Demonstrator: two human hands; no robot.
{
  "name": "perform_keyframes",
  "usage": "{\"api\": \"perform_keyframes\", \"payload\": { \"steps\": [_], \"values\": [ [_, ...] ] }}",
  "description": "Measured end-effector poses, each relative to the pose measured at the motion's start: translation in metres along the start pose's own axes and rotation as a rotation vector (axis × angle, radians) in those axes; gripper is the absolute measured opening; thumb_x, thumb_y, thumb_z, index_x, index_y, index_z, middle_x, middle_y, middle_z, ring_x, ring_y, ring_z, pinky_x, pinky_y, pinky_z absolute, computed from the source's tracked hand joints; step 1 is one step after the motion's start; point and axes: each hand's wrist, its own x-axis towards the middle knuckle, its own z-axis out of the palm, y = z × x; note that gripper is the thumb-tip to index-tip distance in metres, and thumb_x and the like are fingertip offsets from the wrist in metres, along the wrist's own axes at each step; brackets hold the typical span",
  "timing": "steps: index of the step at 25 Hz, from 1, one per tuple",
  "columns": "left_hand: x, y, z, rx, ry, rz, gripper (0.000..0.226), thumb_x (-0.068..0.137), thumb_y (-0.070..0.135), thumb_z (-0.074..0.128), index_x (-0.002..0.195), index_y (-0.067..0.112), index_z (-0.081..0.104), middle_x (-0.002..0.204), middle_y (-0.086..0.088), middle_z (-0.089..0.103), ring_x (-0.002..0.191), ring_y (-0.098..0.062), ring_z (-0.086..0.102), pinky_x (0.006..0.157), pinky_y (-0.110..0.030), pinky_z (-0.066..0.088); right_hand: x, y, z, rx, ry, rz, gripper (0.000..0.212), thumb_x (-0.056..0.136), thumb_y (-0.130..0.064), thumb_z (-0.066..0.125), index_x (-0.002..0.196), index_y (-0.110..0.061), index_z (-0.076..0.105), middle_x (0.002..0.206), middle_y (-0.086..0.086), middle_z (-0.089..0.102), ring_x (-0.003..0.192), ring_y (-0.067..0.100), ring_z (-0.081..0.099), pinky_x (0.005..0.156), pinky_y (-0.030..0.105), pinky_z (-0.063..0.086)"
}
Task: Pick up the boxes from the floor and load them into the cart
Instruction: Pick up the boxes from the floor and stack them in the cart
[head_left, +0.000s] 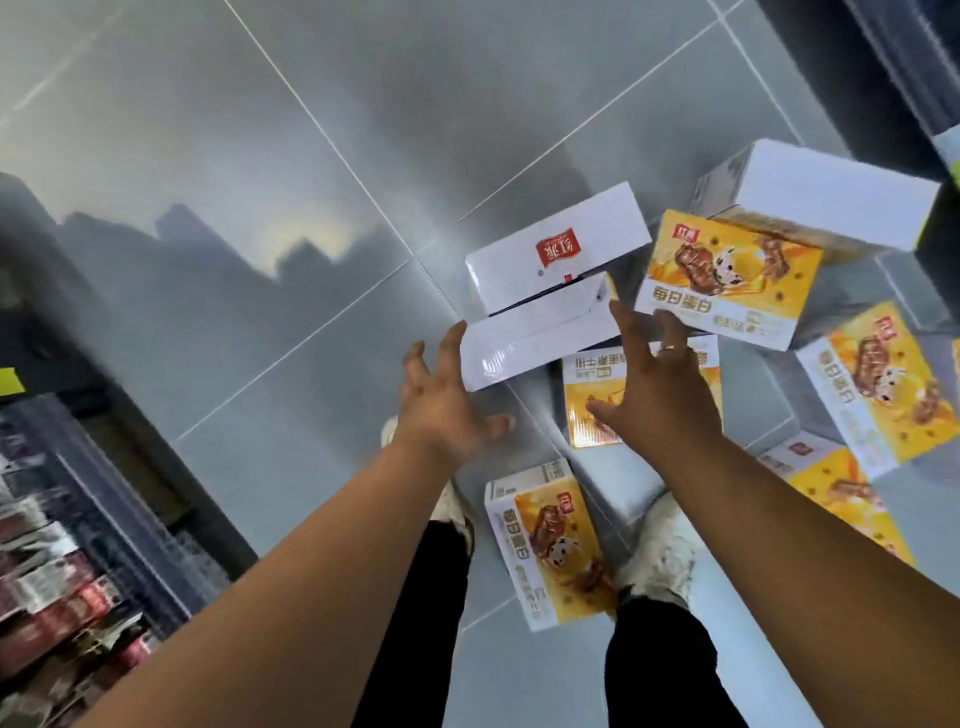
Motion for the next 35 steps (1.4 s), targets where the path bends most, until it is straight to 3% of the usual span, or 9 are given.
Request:
{"api": "perform_keyframes", "payload": {
  "steps": [5, 9, 12, 15, 18, 25, 30, 35],
  "values": [
    [0.059, -0.015, 0.038, 0.041, -0.051, -0.086, 0.117, 0.072, 0.035, 0.083, 0.148, 0.048, -0.005, 0.158, -0.014, 0.002, 0.138, -0.042, 0.032, 0.111, -0.049, 0.034, 0.063, 0.019, 0.053, -0.058, -0.023, -0.007, 0.114, 0.072, -0.046, 0.08, 0.151, -0.039, -0.003, 0.158, 0.02, 0.004, 0.14, 0.045, 0.023, 0.104, 0.05, 0.039],
    [0.102, -0.008, 0.058, -0.021, -0.096, -0.14, 0.123, 0.073, 0.032, 0.083, 0.146, 0.047, -0.016, 0.147, -0.019, 0.025, 0.125, -0.04, 0.046, 0.101, -0.046, 0.042, 0.109, 0.025, 0.077, -0.009, -0.005, -0.122, 0.114, 0.072, -0.04, 0.081, 0.151, -0.04, -0.001, 0.157, 0.015, 0.007, 0.139, 0.042, 0.027, 0.099, 0.05, 0.046],
    [0.117, -0.003, 0.062, -0.041, -0.051, -0.166, 0.117, 0.074, 0.032, 0.082, 0.148, 0.042, -0.008, 0.145, -0.02, 0.02, 0.119, -0.042, 0.05, 0.098, -0.043, 0.043, 0.125, 0.025, 0.086, -0.026, -0.007, -0.142, 0.112, 0.072, -0.038, 0.081, 0.15, -0.04, 0.002, 0.151, 0.018, 0.014, 0.133, 0.042, 0.032, 0.094, 0.049, 0.048],
    [0.11, -0.013, 0.056, 0.079, 0.015, -0.104, 0.108, 0.071, 0.038, 0.082, 0.148, 0.038, 0.007, 0.139, -0.019, 0.024, 0.111, -0.044, 0.054, 0.099, -0.042, 0.043, 0.118, 0.023, 0.085, -0.003, 0.057, -0.144, 0.108, 0.07, -0.041, 0.08, 0.151, -0.037, 0.01, 0.143, 0.021, 0.025, 0.124, 0.042, 0.037, 0.09, 0.049, 0.049],
    [0.085, -0.025, 0.038, 0.138, 0.056, -0.042, 0.11, 0.066, 0.043, 0.084, 0.149, 0.037, 0.011, 0.137, -0.017, 0.027, 0.113, -0.043, 0.052, 0.1, -0.043, 0.042, 0.094, 0.008, 0.072, 0.029, 0.098, -0.157, 0.103, 0.07, -0.045, 0.08, 0.151, -0.032, 0.017, 0.139, 0.022, 0.029, 0.121, 0.041, 0.038, 0.088, 0.048, 0.049],
    [-0.029, -0.005, -0.057, 0.188, 0.218, 0.1, 0.107, 0.067, 0.045, 0.082, 0.151, 0.035, 0.017, 0.129, -0.018, 0.036, 0.116, -0.042, 0.048, 0.098, -0.042, 0.041, 0.003, -0.043, -0.039, 0.15, 0.144, -0.147, 0.101, 0.067, -0.049, 0.081, 0.148, -0.031, 0.024, 0.14, 0.019, 0.03, 0.123, 0.037, 0.04, 0.088, 0.046, 0.051],
    [-0.147, 0.047, -0.151, 0.12, 0.355, 0.2, 0.103, 0.066, 0.043, 0.083, 0.15, 0.036, 0.024, 0.133, -0.015, 0.038, 0.115, -0.039, 0.05, 0.094, -0.041, 0.042, -0.083, -0.076, -0.168, 0.206, 0.279, -0.149, 0.101, 0.062, -0.051, 0.081, 0.148, -0.034, 0.03, 0.137, 0.016, 0.033, 0.121, 0.036, 0.041, 0.091, 0.041, 0.048],
    [-0.243, 0.098, -0.235, 0.056, 0.48, 0.424, 0.094, 0.066, 0.039, 0.084, 0.146, 0.038, 0.035, 0.125, -0.011, 0.043, 0.113, -0.033, 0.05, 0.096, -0.038, 0.043, -0.167, -0.099, -0.286, 0.327, 0.474, -0.108, 0.101, 0.056, -0.054, 0.083, 0.144, -0.038, 0.036, 0.129, 0.011, 0.037, 0.115, 0.031, 0.048, 0.09, 0.04, 0.048]
  ]
}}
